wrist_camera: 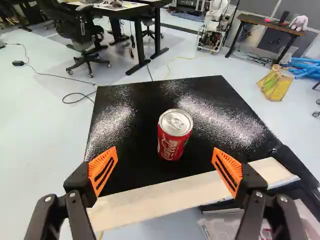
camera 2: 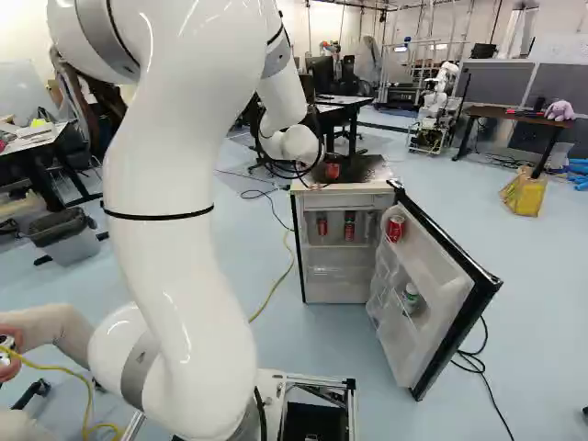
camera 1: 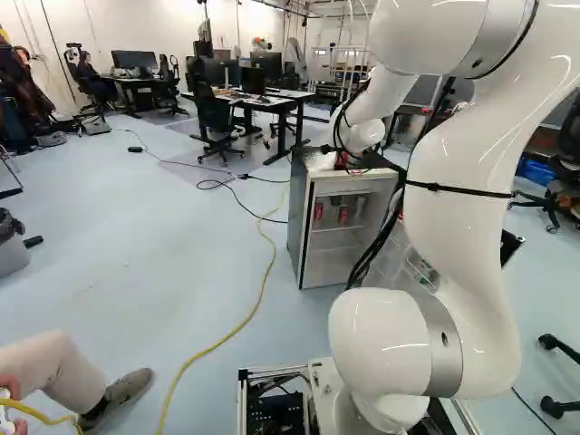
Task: Grab a drink from the fridge
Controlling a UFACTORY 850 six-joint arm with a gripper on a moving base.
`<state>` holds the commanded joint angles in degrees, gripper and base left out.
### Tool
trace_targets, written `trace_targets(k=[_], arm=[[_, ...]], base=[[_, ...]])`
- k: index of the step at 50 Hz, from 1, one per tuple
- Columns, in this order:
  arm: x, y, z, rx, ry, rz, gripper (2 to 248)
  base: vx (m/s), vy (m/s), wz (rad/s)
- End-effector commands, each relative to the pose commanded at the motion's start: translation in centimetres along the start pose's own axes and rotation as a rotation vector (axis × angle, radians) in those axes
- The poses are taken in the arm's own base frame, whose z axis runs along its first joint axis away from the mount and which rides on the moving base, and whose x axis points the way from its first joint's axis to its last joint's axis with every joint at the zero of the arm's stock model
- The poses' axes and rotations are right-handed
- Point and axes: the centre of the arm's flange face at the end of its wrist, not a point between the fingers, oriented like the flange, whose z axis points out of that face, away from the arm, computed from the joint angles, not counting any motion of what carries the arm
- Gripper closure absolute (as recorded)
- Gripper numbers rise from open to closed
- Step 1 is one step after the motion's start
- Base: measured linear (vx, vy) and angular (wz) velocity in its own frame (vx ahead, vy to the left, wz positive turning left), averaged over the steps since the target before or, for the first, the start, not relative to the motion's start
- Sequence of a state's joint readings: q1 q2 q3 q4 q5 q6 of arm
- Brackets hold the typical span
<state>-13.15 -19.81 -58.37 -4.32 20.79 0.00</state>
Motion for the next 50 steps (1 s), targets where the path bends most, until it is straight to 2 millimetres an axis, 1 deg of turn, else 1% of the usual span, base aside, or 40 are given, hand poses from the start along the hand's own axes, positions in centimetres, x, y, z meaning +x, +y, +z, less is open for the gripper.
trace_targets(k=[9,20,30,40,50], arm=[[-0.8,-0.5,-1.6,0.006,-0.008,-0.003,3],[-1.7,-0.3,-3.6,0.002,-0.016,0.0,3],[-2.1,0.0,-6.0,-0.004,-0.016,0.003,3],[-2.5,0.5,-8.5,-0.015,-0.032,0.008,3],[-2.9,1.5,-10.7,-0.036,-0.05,0.02,3]], base=[[0.0,0.0,0.0],[0.0,0.0,0.0],[0.0,0.0,0.0],[0.0,0.0,0.0],[0.0,0.0,0.0]])
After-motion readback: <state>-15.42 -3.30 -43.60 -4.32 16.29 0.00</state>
